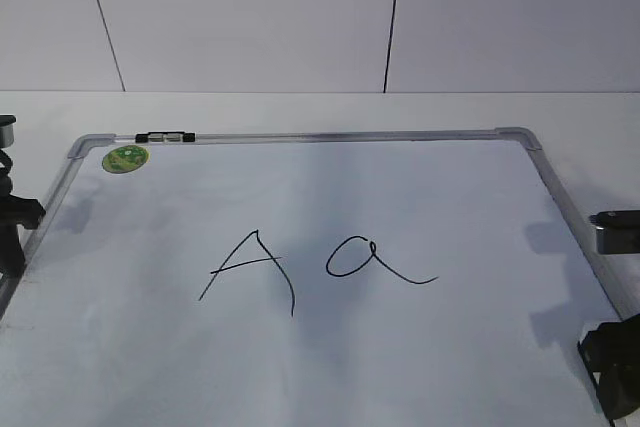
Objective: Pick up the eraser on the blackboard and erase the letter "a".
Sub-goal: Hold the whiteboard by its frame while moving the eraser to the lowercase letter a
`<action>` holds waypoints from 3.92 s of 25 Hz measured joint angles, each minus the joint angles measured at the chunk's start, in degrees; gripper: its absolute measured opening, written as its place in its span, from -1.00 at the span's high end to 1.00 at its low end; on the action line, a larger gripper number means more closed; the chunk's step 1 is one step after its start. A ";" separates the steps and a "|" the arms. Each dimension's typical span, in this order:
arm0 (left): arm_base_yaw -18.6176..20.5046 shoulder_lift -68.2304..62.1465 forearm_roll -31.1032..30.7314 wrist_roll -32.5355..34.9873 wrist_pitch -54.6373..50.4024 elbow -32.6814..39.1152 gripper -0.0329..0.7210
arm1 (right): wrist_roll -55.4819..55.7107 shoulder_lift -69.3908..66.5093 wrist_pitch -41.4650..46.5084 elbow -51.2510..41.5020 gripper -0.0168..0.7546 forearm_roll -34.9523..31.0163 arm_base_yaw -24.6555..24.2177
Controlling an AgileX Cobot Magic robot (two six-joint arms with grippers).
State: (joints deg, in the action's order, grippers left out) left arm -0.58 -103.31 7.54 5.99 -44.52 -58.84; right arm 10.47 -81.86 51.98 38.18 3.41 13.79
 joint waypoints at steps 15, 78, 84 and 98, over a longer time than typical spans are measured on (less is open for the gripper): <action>0.00 -1.24 2.41 1.73 -0.35 -0.54 0.52 | 0.00 0.00 0.00 0.00 -0.50 0.00 0.00; 0.06 -1.57 3.07 0.94 -0.74 -0.87 0.87 | -9.87 -29.03 15.43 46.90 -0.50 -11.34 14.06; 0.06 -1.57 3.07 0.94 -0.74 -0.87 0.87 | -11.34 -34.50 14.47 48.79 -0.50 -11.92 14.06; 0.06 -1.57 2.97 0.94 -0.74 -0.87 0.87 | -13.66 -39.28 15.38 56.14 -0.50 -5.30 22.70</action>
State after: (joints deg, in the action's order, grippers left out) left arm -0.52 -104.88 10.51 6.94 -45.26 -59.71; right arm -3.19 -121.15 67.36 94.32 -1.89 36.49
